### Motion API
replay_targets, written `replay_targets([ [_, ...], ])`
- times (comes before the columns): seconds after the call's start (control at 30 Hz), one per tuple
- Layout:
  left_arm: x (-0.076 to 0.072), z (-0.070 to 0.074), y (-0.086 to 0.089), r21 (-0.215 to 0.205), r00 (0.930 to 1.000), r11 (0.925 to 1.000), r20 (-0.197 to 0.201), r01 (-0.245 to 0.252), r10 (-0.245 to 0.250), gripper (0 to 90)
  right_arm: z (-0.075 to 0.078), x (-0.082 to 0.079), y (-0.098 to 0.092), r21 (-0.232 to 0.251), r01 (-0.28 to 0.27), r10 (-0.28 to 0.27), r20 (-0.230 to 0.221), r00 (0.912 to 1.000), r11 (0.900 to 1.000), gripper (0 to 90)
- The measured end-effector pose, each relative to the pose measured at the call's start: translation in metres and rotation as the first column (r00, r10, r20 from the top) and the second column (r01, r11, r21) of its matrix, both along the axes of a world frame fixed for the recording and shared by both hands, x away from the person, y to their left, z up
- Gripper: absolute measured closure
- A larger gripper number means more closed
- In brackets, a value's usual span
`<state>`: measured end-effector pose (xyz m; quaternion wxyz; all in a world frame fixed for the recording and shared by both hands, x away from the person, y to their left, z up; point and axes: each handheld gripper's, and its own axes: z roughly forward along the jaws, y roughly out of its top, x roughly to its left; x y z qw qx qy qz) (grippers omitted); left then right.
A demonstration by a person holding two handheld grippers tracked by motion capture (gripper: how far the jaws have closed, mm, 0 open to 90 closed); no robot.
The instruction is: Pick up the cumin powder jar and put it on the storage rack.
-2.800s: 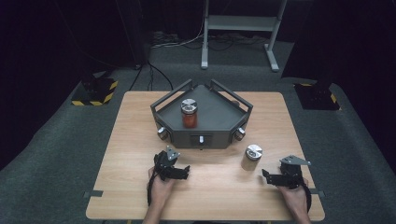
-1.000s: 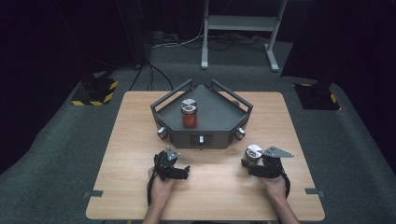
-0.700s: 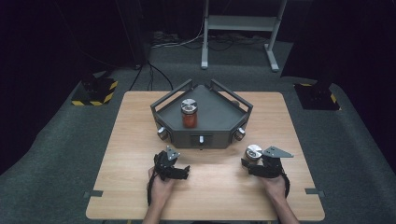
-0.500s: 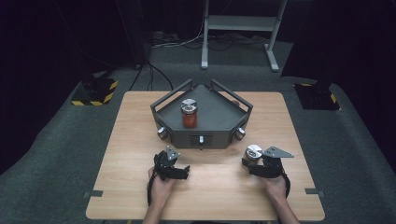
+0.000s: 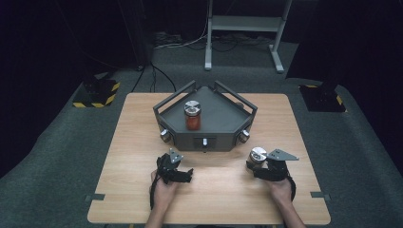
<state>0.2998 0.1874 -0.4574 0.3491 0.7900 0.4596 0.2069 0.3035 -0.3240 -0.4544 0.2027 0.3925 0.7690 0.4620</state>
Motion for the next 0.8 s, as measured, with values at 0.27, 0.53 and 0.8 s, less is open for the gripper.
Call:
replay_targets([
  [0.27,0.0,0.0001,0.0,0.0,1.0,1.0,0.0,0.0,0.0,3.3,0.0012,0.0003,0.0004,-0.01,-0.005,0.005,0.002,1.0,1.0,29.4],
  [0.53,0.0,0.0,0.0,0.0,1.0,1.0,0.0,0.0,0.0,3.3,0.0019,-0.0003,0.0014,-0.022,-0.007,0.007,0.01,0.9999,1.0,29.9],
  [0.8,0.0,0.0,0.0,0.0,1.0,1.0,0.0,0.0,0.0,3.3,0.0034,-0.0006,0.0027,-0.031,-0.006,0.007,0.011,0.9999,0.999,30.2],
])
